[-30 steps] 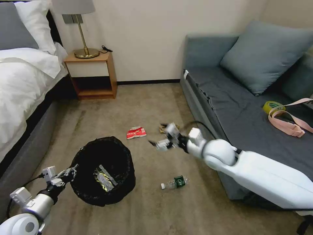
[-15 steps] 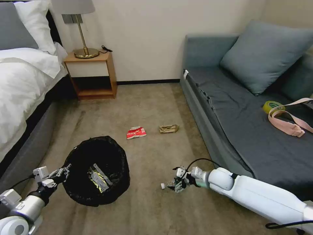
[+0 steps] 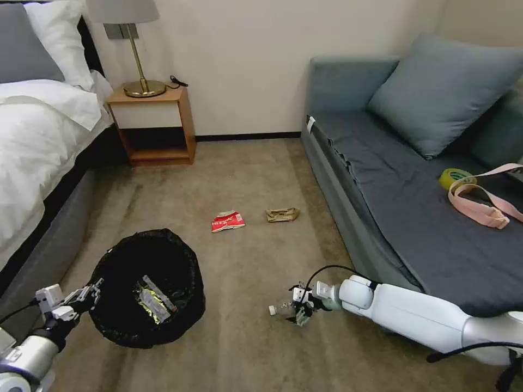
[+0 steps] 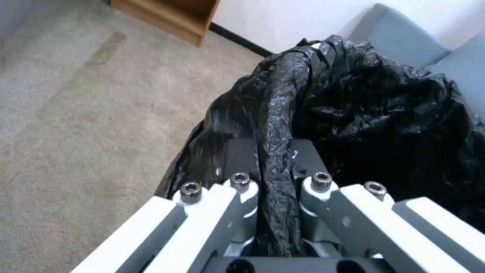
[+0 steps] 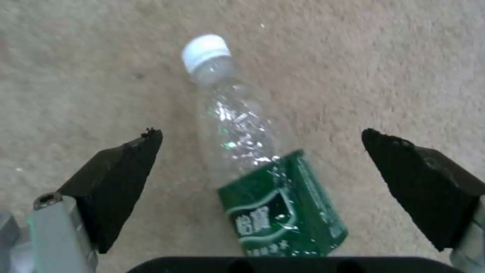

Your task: Pick up the trash bin, then pick up the garbage on the floor and place it into the trash bin.

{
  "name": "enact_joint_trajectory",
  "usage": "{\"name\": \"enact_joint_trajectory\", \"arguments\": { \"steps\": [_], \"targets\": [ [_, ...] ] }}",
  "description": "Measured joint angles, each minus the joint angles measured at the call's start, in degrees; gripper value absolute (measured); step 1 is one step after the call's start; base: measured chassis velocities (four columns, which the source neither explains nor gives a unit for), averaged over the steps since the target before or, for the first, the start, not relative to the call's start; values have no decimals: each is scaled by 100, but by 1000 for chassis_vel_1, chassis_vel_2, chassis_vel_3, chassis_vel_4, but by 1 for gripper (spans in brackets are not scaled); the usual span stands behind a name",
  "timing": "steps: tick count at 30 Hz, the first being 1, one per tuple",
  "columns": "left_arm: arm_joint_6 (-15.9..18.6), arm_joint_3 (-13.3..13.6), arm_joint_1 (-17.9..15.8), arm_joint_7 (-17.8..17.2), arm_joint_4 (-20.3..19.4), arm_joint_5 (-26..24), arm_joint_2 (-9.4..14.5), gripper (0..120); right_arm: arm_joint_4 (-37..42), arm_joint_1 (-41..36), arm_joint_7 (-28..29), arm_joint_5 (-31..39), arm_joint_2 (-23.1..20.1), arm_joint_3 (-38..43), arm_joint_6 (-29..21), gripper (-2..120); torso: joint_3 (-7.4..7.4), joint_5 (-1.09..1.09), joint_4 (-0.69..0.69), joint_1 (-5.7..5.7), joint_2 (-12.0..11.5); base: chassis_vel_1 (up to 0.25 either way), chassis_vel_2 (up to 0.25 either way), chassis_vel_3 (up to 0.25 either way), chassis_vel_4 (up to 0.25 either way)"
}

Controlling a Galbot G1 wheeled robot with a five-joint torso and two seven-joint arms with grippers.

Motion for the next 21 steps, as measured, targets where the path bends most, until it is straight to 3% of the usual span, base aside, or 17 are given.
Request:
{"name": "enact_joint_trajectory", "arguments": {
  "steps": [19, 21],
  "targets": [
    [-2, -101, -149, -31, 188, -133, 75, 5, -1367, 64, -384, 123, 723, -304, 346, 100, 0, 0, 0, 0, 0, 0, 0, 0, 0],
    [-2, -109, -157, -31, 211, -149, 89, 5, -1450, 58, -477, 117, 753, -300, 382, 92, 0, 0, 0, 0, 0, 0, 0, 0, 0]
  ]
}}
